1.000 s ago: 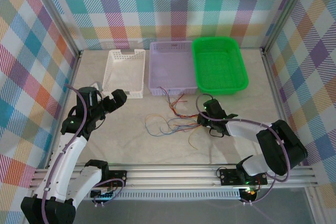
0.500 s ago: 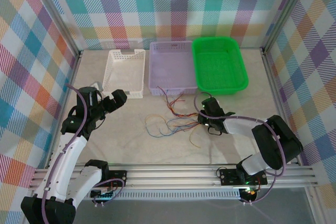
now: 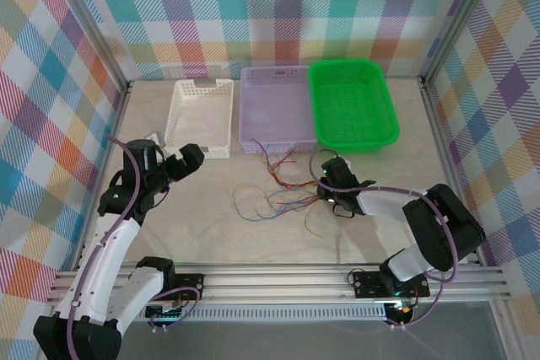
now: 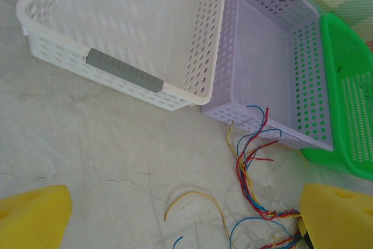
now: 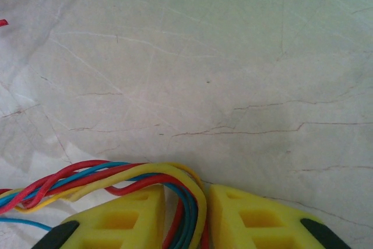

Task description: Untangle the cables

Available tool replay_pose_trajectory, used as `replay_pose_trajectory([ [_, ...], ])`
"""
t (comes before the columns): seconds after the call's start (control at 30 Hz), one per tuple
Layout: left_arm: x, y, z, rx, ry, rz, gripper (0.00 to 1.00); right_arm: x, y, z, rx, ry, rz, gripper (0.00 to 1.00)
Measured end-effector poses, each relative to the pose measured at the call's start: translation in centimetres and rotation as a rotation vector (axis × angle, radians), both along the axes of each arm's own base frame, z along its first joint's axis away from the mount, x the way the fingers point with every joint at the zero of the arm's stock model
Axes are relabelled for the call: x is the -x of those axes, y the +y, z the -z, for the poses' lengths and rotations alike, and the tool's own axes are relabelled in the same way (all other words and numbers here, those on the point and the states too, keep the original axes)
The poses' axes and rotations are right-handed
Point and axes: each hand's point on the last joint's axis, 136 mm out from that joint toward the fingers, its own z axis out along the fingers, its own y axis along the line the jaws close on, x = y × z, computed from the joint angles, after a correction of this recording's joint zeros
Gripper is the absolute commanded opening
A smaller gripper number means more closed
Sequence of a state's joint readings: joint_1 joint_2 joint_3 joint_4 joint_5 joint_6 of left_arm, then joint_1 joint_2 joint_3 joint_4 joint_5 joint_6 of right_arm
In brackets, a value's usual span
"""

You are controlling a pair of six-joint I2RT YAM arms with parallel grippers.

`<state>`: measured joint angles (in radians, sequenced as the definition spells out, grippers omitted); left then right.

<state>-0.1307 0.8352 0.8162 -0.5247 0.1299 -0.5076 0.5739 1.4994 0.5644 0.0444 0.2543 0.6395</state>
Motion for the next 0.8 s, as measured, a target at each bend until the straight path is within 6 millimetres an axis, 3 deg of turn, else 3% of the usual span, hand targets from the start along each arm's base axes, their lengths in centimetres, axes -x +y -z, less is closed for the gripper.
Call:
replay_pose_trajectory([
  [0.37, 0.0, 0.0, 0.0, 0.0, 0.0, 0.0, 1.0, -0.4, 0.2, 0.4, 0.033, 0.025, 0.015, 0.0],
  [0.6, 0.2, -0.8, 0.0, 0.01, 0.001, 0.032, 1.0, -0.1, 0.4, -0.5, 0.018, 0.012, -0.017, 0.0],
  [0.8, 1.0, -3.6, -0.4, 0.084, 0.011, 0.134, 0.99, 2.8, 0.8, -1.9, -0.024, 0.035, -0.139, 0.0],
])
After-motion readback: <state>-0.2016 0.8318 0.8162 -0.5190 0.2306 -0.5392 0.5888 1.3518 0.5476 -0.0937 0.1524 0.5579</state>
